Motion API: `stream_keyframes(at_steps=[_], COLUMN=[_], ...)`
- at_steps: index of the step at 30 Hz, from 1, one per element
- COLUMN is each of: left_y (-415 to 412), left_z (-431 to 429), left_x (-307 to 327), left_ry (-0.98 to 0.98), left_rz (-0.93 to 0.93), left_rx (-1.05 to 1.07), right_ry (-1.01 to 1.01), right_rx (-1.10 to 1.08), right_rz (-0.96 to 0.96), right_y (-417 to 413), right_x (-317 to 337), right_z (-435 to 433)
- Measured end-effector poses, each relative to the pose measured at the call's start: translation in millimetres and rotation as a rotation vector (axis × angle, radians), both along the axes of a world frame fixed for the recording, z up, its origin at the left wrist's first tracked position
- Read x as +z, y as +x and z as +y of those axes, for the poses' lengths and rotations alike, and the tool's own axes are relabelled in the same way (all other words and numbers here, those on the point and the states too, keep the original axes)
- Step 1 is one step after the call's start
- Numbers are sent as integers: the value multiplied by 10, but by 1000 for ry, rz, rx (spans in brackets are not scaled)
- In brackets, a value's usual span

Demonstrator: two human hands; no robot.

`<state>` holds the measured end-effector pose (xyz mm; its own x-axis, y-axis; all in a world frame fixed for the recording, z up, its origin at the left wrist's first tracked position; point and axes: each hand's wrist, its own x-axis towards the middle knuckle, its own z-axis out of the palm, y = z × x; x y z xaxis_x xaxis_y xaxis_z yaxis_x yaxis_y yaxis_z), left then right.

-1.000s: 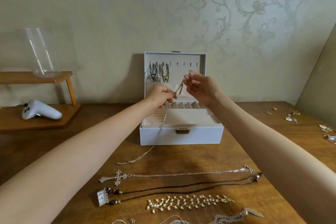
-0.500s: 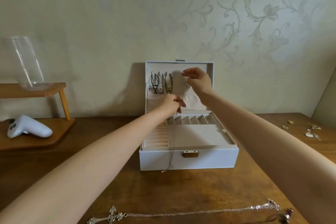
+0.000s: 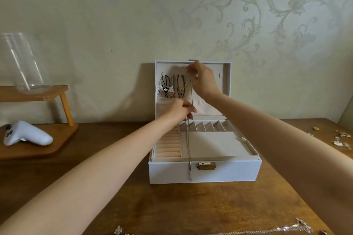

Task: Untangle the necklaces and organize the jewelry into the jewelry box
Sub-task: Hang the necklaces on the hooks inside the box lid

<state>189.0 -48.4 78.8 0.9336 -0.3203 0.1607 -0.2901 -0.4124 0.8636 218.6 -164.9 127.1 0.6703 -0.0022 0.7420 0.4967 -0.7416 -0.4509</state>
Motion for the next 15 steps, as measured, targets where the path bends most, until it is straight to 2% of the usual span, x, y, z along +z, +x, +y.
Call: stream_keyframes(at_steps=[8,15], left_y=[-47,-62], left_z=[0,38], left_x=[0,2], left_ry=[-6,-15], left_rz=[33,43], left_rx=[-40,-33], right_ry=[-185,-207], right_rx=[-26,-40], right_rz=[-23,-34], right_y=[32,48], right_x=[8,5], right_z=[-12,-34])
